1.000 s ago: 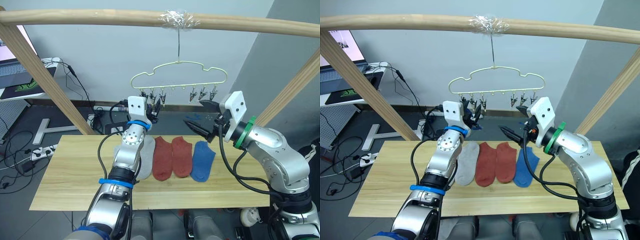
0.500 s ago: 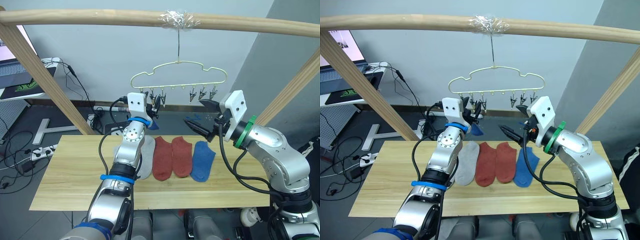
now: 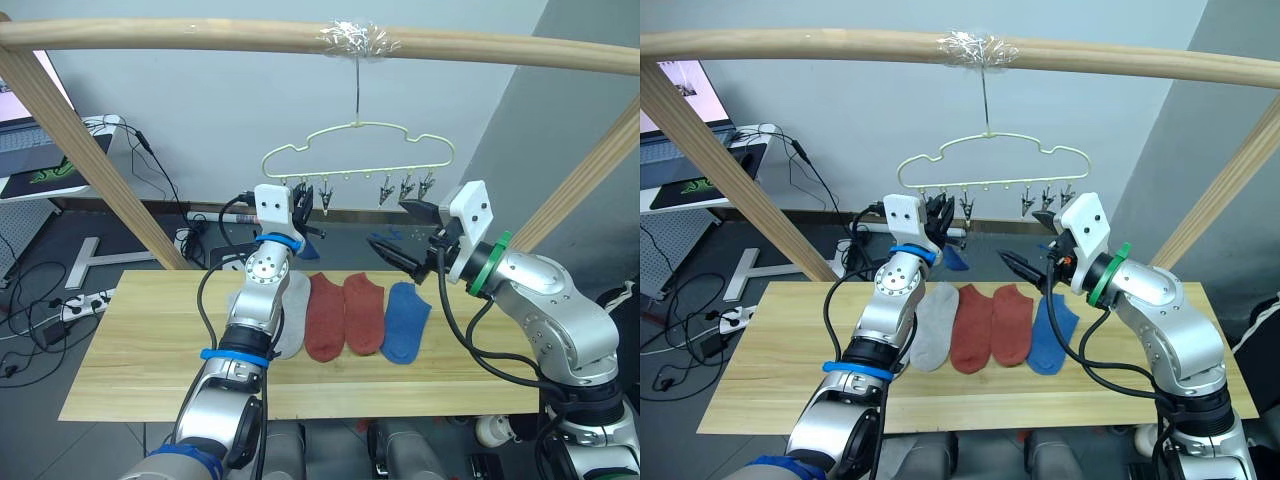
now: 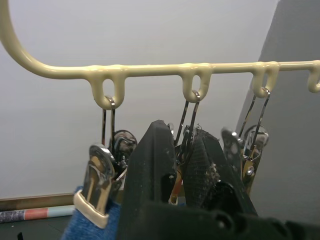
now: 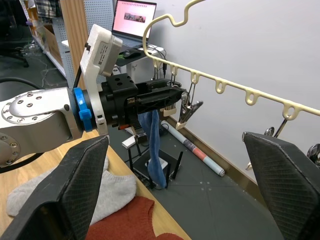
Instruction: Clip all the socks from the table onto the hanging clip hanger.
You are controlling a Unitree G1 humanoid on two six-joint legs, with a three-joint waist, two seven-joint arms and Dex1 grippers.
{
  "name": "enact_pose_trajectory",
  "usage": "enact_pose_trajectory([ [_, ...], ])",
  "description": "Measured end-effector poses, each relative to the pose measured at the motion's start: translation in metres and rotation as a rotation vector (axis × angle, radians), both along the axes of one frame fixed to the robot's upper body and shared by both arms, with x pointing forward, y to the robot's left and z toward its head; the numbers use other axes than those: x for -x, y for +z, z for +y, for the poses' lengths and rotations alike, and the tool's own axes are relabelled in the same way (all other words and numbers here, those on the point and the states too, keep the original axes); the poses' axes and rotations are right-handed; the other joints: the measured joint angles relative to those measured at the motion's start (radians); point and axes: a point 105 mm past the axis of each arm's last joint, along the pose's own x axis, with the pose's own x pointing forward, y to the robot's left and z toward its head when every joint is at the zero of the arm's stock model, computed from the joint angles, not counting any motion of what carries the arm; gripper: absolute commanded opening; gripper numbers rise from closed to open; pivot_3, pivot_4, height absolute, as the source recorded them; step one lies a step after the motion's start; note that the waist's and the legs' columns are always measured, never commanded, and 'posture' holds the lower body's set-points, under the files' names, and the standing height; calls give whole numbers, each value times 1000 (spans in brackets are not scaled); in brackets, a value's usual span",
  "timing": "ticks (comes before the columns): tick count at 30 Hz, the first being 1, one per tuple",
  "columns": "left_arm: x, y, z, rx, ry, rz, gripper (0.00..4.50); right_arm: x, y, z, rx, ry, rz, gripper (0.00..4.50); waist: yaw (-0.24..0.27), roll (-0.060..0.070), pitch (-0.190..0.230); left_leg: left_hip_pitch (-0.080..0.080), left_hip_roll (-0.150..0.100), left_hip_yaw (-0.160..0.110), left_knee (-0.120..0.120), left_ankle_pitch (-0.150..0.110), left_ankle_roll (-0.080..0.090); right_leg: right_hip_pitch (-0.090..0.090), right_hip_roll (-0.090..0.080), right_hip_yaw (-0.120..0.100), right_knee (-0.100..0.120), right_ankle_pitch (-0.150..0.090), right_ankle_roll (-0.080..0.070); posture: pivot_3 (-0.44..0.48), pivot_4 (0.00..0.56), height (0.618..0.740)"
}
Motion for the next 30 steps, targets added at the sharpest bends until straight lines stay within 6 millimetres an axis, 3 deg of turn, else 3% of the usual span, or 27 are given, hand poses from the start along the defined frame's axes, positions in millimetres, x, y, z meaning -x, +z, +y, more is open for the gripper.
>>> enact_pose_trajectory([
  [4,0,-1,0,-6,-2,3,279,0,-2,-1,8,-7,2,4500,0,0,0,0,0,0,0,0,0,0,0,0,0,0,0,73,191,740],
  [6,0,-2,0,-17,-11,13,279,-3,-20,-6,56,-53,37,4500,0,0,0,0,0,0,0,0,0,0,0,0,0,0,0,73,191,740],
  [8,0,-1,3,-29,-17,16,279,-8,-53,-16,98,-126,131,4500,2,0,0,0,0,0,0,0,0,0,0,0,0,0,0,80,188,740],
  [13,1,1,13,-53,-26,34,279,-14,-166,-39,205,-298,422,4500,-3,0,0,1,0,1,2,0,0,1,0,1,1,0,0,80,188,740],
  [17,3,-1,16,-53,-27,46,279,-20,-215,-44,276,-353,506,4500,-15,1,0,1,0,1,3,0,0,1,0,1,1,2,0,98,186,740],
  [24,6,-1,17,-55,-23,50,279,-42,-226,-41,273,-377,509,4500,-18,1,0,1,0,0,2,0,0,1,0,1,1,2,0,129,185,740],
  [27,7,-1,18,-55,-22,52,279,-44,-227,-42,277,-376,508,3900,-16,1,0,1,0,0,2,0,0,2,0,1,1,2,0,135,182,740],
  [30,9,-2,19,-58,-20,56,279,-38,-233,-44,295,-360,521,2831,-14,1,0,3,0,0,3,0,0,3,0,1,2,2,0,139,177,740],
])
